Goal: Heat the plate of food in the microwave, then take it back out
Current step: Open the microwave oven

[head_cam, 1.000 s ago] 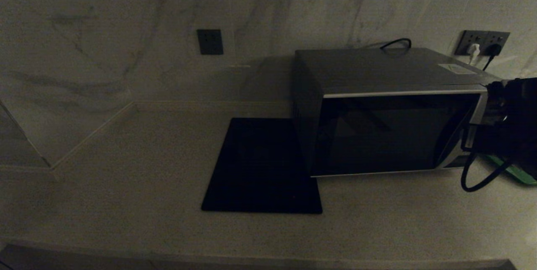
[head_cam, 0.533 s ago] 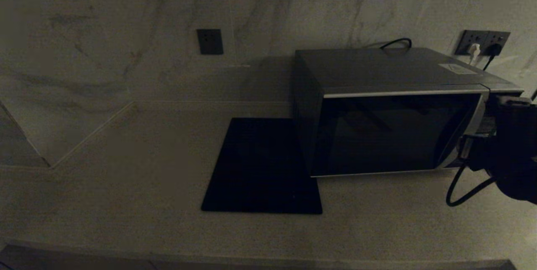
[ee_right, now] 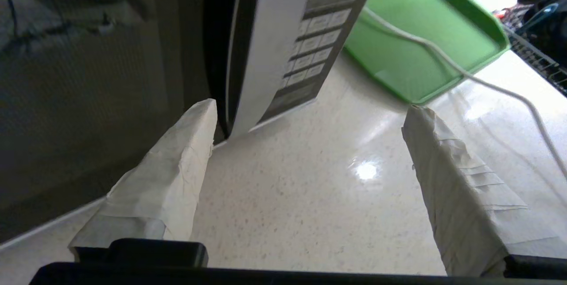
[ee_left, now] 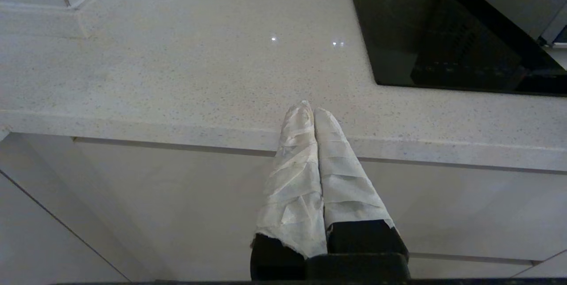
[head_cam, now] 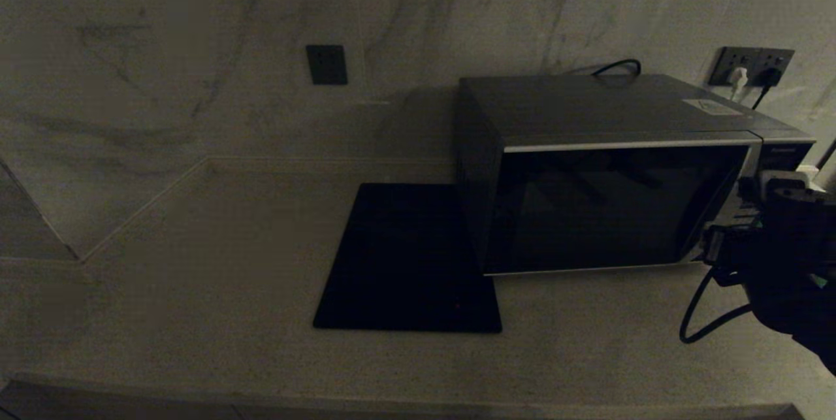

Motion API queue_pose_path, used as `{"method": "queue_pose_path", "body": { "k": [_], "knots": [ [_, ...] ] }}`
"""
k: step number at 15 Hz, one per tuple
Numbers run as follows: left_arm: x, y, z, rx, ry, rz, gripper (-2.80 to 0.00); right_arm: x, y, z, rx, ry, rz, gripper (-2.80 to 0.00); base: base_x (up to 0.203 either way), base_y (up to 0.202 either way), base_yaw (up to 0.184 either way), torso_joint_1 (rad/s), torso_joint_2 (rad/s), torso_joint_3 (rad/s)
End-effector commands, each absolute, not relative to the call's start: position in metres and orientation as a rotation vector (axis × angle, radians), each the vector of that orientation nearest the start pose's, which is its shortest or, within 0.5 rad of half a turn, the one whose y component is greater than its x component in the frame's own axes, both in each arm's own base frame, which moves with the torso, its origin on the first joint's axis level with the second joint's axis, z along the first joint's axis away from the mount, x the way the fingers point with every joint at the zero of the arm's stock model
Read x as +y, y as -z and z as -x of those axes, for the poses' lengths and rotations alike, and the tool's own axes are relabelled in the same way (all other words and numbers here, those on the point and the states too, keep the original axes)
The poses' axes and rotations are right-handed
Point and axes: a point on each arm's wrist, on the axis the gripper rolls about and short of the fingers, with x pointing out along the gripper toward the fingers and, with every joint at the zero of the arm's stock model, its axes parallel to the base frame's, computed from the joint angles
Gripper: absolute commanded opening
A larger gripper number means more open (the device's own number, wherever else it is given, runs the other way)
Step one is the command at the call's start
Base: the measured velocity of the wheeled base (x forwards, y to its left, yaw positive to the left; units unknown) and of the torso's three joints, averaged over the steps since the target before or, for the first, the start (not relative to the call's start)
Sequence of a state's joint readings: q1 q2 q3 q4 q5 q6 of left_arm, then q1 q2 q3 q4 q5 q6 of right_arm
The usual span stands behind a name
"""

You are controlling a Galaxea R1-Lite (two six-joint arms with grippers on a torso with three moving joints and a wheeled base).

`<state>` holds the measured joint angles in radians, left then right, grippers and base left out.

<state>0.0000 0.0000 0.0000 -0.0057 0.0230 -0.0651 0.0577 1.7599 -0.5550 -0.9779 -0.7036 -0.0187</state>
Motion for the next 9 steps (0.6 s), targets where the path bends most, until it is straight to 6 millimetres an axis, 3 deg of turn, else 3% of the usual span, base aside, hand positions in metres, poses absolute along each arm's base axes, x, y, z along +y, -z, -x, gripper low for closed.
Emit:
{"method": "queue_pose_path", "body": {
  "k": [1, 9],
  "knots": [
    [0.001, -0.076, 0.023, -0.008, -0.023, 0.066, -2.8, 0.003, -0.127, -0.294, 0.243, 0.643, 0.113, 0.0, 0.0, 0.0, 0.0, 0.0, 0.0, 0.0],
    [0.001, -0.076, 0.023, -0.008, -0.023, 0.066, -2.8, 0.002, -0.111, -0.324, 0.262, 0.702, 0.125, 0.0, 0.0, 0.0, 0.0, 0.0, 0.0, 0.0]
  ]
}}
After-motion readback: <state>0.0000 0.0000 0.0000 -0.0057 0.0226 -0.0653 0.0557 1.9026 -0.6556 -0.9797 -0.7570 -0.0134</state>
